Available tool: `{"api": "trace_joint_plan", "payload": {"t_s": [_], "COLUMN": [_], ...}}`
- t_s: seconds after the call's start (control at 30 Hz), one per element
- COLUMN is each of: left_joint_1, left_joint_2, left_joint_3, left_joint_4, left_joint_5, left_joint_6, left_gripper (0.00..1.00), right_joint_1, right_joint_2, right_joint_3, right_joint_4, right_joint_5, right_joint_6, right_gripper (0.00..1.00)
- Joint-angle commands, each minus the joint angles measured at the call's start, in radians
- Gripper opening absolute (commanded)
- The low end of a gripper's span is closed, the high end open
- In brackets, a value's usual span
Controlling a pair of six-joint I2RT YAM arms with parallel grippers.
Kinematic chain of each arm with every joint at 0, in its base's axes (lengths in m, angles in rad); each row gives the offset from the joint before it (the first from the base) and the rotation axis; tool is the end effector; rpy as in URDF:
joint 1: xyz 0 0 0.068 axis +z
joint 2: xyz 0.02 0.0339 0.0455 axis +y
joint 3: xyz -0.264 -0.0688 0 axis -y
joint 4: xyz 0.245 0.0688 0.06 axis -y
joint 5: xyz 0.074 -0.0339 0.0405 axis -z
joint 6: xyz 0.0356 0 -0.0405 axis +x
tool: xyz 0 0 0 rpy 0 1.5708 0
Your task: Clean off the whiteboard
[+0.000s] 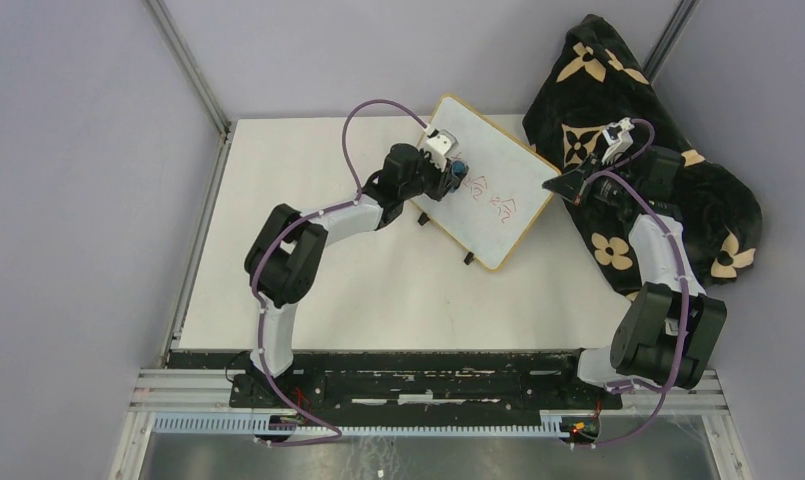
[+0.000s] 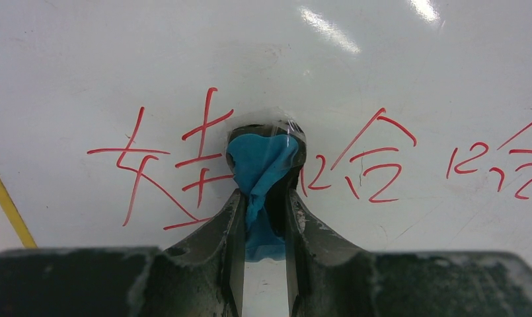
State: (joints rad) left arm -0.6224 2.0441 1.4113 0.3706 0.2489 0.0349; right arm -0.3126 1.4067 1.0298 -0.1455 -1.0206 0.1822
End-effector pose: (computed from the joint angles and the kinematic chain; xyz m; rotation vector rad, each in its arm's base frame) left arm 0.3834 -0.2859 0.2238 0.7709 1.7066 -0.6372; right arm 0.3015 -0.0655 0.2934 -0.1279 1.9473 0.9671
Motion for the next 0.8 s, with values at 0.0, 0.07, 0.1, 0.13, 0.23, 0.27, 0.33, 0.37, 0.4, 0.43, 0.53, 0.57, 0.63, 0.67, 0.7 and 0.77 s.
{"api": "trace_joint_plan", "payload": {"t_s": [0.0, 0.07, 0.1, 0.13, 0.23, 0.27, 0.33, 0.37, 0.4, 0.43, 0.53, 0.57, 0.63, 0.67, 0.7, 0.77], "left_joint_1": [0.042, 0.057, 0.063, 0.07, 0.091, 0.098, 0.111, 0.117, 0.12, 0.123, 0.123, 0.121, 0.105, 0.092, 0.082, 0.061], "left_joint_2": [-0.004, 0.006, 0.015, 0.025, 0.047, 0.052, 0.057, 0.06, 0.064, 0.067, 0.067, 0.065, 0.056, 0.051, 0.045, 0.035], "left_joint_3": [0.016, 0.038, 0.053, 0.073, 0.112, 0.122, 0.134, 0.143, 0.154, 0.165, 0.175, 0.178, 0.18, 0.178, 0.175, 0.171], "left_joint_4": [0.068, 0.066, 0.061, 0.049, 0.027, 0.021, 0.015, 0.013, 0.005, -0.003, -0.008, -0.015, -0.023, -0.025, -0.027, -0.031], "left_joint_5": [-0.018, -0.015, -0.013, -0.011, -0.002, -0.001, 0.0, 0.002, 0.002, 0.003, 0.021, 0.03, 0.037, 0.03, 0.024, 0.02], "left_joint_6": [0.031, 0.038, 0.041, 0.045, 0.043, 0.043, 0.045, 0.046, 0.047, 0.044, 0.031, 0.022, 0.014, 0.018, 0.024, 0.028], "left_gripper": [0.03, 0.03, 0.03, 0.03, 0.03, 0.03, 0.03, 0.03, 0.03, 0.03, 0.03, 0.03, 0.03, 0.03, 0.03, 0.03], "right_joint_1": [0.017, 0.017, 0.017, 0.016, 0.015, 0.016, 0.017, 0.016, 0.017, 0.018, 0.018, 0.019, 0.02, 0.02, 0.021, 0.024], "right_joint_2": [0.009, 0.015, 0.018, 0.019, 0.023, 0.024, 0.024, 0.025, 0.025, 0.027, 0.026, 0.027, 0.028, 0.029, 0.028, 0.029], "right_joint_3": [0.023, 0.023, 0.024, 0.026, 0.032, 0.034, 0.033, 0.034, 0.034, 0.033, 0.035, 0.035, 0.034, 0.034, 0.035, 0.036], "right_joint_4": [-0.048, -0.049, -0.051, -0.057, -0.072, -0.074, -0.077, -0.077, -0.077, -0.078, -0.077, -0.077, -0.076, -0.076, -0.075, -0.076], "right_joint_5": [-0.005, -0.003, -0.003, -0.003, 0.003, 0.003, 0.007, 0.007, 0.007, 0.006, 0.006, 0.005, 0.005, 0.005, 0.004, 0.003], "right_joint_6": [-0.058, -0.059, -0.06, -0.065, -0.077, -0.078, -0.081, -0.081, -0.081, -0.082, -0.082, -0.082, -0.081, -0.081, -0.08, -0.078], "right_gripper": [0.01, 0.01, 0.01, 0.01, 0.01, 0.01, 0.01, 0.01, 0.01, 0.01, 0.01, 0.01, 0.01, 0.01, 0.01, 0.01]}}
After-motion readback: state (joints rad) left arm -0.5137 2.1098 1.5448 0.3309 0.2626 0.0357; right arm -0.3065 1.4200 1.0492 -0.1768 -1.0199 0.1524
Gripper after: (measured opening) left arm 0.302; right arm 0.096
